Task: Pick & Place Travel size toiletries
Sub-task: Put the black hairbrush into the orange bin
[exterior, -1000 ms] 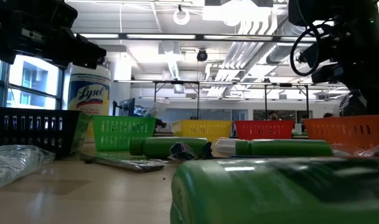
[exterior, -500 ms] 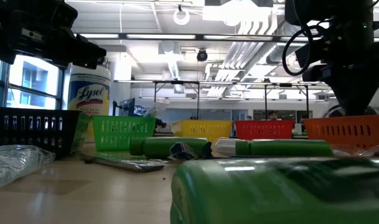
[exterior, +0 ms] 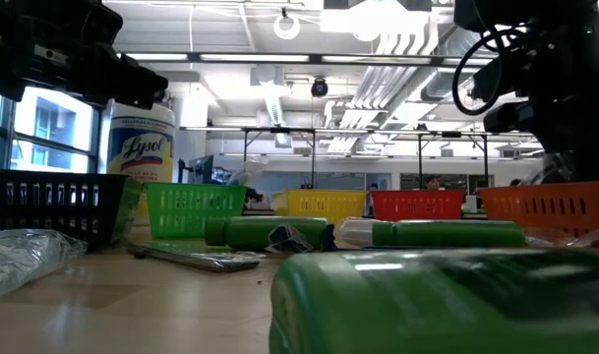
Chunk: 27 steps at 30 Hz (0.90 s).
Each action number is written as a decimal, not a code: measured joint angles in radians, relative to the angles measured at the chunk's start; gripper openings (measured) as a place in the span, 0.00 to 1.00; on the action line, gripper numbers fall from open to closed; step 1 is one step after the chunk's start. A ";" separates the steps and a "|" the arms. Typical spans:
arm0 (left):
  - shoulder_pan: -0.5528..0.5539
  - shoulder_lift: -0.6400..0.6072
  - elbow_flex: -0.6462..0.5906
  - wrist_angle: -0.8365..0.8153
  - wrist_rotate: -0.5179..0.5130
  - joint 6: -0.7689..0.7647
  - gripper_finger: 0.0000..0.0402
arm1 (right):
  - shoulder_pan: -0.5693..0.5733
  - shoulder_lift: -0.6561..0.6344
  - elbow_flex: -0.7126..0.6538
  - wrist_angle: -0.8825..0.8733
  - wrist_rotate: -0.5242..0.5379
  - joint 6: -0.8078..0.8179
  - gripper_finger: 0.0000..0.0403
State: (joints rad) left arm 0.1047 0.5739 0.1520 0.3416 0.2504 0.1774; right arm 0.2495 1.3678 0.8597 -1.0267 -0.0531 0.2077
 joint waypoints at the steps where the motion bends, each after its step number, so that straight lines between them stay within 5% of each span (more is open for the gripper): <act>1: 0.000 0.000 0.000 0.000 0.000 0.000 0.02 | 0.008 0.000 0.000 0.002 -0.002 0.005 0.19; 5: 0.000 0.000 0.000 0.000 0.000 0.000 0.02 | 0.039 0.000 0.000 0.040 -0.005 0.022 0.19; 13: 0.000 0.000 0.000 0.000 0.000 0.000 0.02 | 0.107 0.018 0.000 -0.017 0.258 0.055 0.10; 19: 0.000 0.000 0.000 0.000 0.000 0.000 0.02 | 0.139 0.042 0.000 -0.031 0.349 0.060 0.07; 27: 0.000 0.000 0.000 0.000 0.000 0.000 0.02 | 0.141 0.105 0.000 -0.039 0.327 0.080 0.16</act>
State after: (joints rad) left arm 0.1047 0.5739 0.1520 0.3420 0.2504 0.1772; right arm 0.3902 1.4726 0.8593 -1.0654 0.2734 0.2878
